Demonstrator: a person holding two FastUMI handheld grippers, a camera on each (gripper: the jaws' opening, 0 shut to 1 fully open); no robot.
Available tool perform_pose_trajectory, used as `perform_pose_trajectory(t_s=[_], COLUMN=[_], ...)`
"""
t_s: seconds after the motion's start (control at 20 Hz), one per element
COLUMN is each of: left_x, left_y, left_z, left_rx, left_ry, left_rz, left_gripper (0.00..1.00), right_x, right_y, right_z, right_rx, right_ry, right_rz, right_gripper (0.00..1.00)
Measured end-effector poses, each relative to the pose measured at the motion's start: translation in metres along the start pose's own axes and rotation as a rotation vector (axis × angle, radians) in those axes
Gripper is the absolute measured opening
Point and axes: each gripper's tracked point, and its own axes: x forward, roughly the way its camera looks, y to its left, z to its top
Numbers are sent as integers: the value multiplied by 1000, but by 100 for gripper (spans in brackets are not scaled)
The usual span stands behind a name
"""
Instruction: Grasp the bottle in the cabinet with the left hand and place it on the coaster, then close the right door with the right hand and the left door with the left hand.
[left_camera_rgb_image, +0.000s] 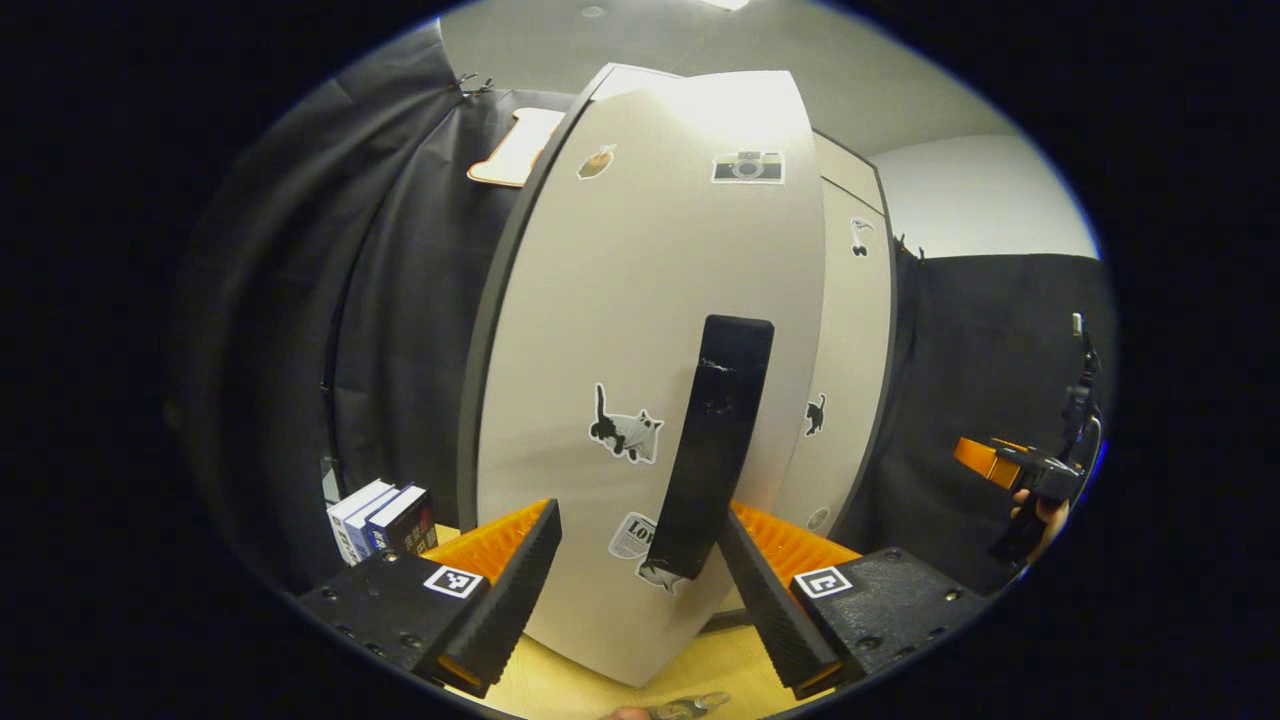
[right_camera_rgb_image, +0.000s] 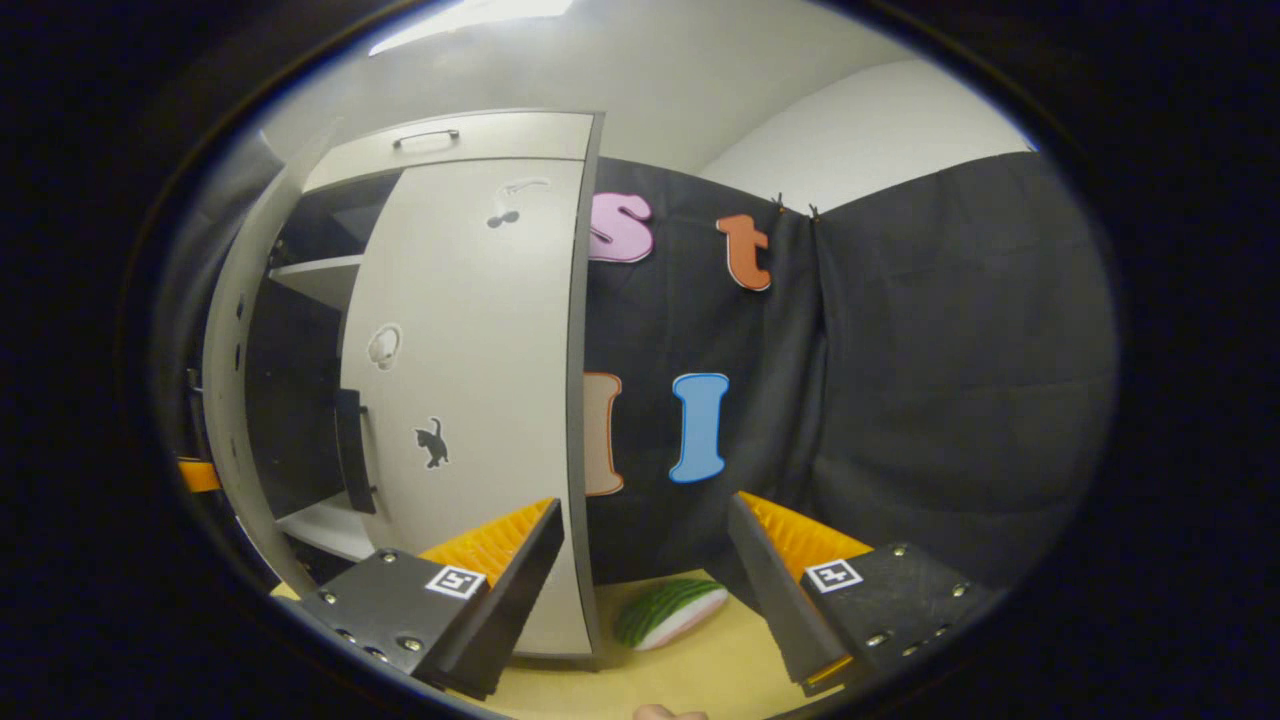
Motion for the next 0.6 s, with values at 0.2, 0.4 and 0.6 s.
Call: perform_pose_trajectory(t_s=[0.2,0.4,0.6], left_x=[12,23,34], left_y=[-7,-11,-14], left_z=[0,-2,-2], left_rx=[34,30,46], left_ry=[4,12,17], left_rz=[-18,-37,-47], left_gripper=[97,98,100], right_x=[-5,-11,-17], right_y=[-16,-33,-52], right_z=[-5,-10,-12], right_rx=[10,15,14], right_ry=[11,22,30], right_rz=[-28,-59,-94], right_gripper=[100,100,100])
